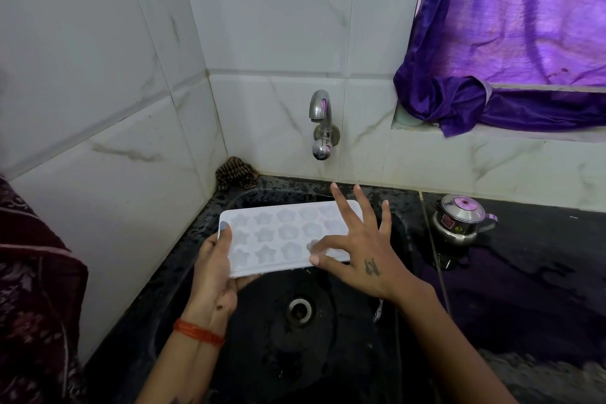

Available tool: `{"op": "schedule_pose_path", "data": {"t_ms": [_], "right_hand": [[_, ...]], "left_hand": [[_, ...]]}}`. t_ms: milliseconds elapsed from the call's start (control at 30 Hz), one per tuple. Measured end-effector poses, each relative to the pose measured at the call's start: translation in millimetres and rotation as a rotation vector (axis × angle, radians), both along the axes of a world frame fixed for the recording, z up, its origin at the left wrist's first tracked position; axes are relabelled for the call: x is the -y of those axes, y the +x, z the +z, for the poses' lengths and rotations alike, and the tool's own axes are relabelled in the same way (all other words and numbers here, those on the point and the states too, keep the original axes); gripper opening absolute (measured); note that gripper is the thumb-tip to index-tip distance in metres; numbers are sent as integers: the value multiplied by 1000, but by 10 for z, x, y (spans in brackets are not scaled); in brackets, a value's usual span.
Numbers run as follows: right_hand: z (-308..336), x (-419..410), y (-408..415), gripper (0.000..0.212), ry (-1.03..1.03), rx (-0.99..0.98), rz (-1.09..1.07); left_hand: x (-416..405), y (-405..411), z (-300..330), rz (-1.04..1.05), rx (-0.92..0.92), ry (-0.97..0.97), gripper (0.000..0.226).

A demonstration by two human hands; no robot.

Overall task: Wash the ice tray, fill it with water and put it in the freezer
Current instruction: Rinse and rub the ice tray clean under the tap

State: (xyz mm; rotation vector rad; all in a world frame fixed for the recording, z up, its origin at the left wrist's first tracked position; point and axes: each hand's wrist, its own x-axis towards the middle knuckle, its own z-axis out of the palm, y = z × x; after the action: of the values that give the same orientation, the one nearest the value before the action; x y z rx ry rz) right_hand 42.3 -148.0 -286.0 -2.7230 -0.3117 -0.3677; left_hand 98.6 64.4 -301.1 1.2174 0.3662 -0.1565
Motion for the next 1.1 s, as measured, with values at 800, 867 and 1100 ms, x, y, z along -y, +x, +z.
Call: {"op": "schedule_pose_path", "data": {"t_ms": [800,867,1100], "right_hand": [[47,-325,13,46,-9,16,98],[47,-312,11,44,-1,23,98],[1,-295,18,46,-55,104,42]], "left_hand": [[49,-63,61,36,5,-36,34],[62,-65,62,33,9,-34,29],[68,-76,67,37,16,-27,23]]}}
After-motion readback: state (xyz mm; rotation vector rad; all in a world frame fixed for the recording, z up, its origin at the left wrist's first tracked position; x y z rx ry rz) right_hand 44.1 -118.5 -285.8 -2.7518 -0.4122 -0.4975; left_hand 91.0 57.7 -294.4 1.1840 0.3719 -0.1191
